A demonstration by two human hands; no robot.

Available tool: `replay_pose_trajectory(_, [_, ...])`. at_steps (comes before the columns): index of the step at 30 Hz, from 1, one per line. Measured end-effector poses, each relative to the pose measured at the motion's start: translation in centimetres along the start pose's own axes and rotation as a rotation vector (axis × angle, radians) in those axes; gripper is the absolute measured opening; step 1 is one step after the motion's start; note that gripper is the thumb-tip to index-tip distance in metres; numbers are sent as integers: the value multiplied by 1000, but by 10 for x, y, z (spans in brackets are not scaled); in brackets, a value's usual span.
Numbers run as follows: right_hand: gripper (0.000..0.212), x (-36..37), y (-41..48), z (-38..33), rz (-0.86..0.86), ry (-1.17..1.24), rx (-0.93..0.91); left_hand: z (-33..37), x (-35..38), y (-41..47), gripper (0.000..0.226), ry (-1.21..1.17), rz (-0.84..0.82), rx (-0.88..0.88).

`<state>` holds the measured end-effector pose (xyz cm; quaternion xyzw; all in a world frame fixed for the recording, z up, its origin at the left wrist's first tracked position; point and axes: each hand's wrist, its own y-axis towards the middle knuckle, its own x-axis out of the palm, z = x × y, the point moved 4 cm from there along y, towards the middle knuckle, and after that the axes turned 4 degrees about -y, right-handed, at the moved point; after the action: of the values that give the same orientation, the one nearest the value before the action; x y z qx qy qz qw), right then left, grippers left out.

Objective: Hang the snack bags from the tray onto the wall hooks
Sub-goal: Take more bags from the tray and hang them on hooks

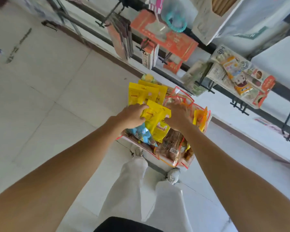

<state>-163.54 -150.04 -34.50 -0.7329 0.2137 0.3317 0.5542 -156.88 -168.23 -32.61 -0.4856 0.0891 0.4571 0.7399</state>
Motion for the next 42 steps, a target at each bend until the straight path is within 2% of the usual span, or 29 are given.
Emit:
replay_pose_trajectory(4, [41, 6, -4, -3, 125, -22, 78, -7, 0, 5, 59, 9, -28, 17])
replay_pose_trajectory(6, [34, 8, -7, -6, 152, 62, 59, -7, -2, 5, 58, 5, -34, 25])
replay_pose_trajectory(10, [38, 17, -34, -11, 48, 386, -58, -1, -12, -8, 44, 0, 7, 60])
replay_pose_trajectory(15, [41, 2, -91, 4, 123, 479, -69, 32, -26, -35, 36, 9, 74, 109])
replay_pose_trajectory(21, [36, -32, -178, 41, 330, 548, -47, 90, -25, -84, 54, -18, 106, 164])
replay_pose_trajectory(25, [20, -57, -259, 68, 450, 568, -35, 155, -14, -131, 66, -67, 109, 277])
replay_pose_trajectory(27, [11, -68, -302, 80, 499, 585, -45, 187, -5, -153, 81, -132, 55, 319])
replay_pose_trajectory(29, [12, -80, -347, 90, 579, 548, -67, 214, 6, -167, 95, -246, 9, 354])
replay_pose_trajectory(31, [15, -88, -392, 101, 653, 538, -61, 243, 15, -181, 82, -314, 11, 394])
replay_pose_trajectory(34, [9, -92, -451, 126, 786, 527, -1, 293, 28, -220, 27, -281, 81, 481])
replay_pose_trajectory(35, [8, -92, -469, 136, 837, 543, 20, 311, 33, -234, 20, -271, 79, 528])
replay_pose_trajectory(39, [3, -82, -527, 174, 1046, 704, 128, 371, 58, -275, 23, -266, 24, 675])
replay_pose_trajectory(40, [7, -79, -537, 183, 1111, 729, 165, 385, 65, -282, 22, -265, 10, 704])
replay_pose_trajectory(42, [30, -71, -555, 197, 1275, 700, 267, 412, 76, -295, 18, -284, -24, 728])
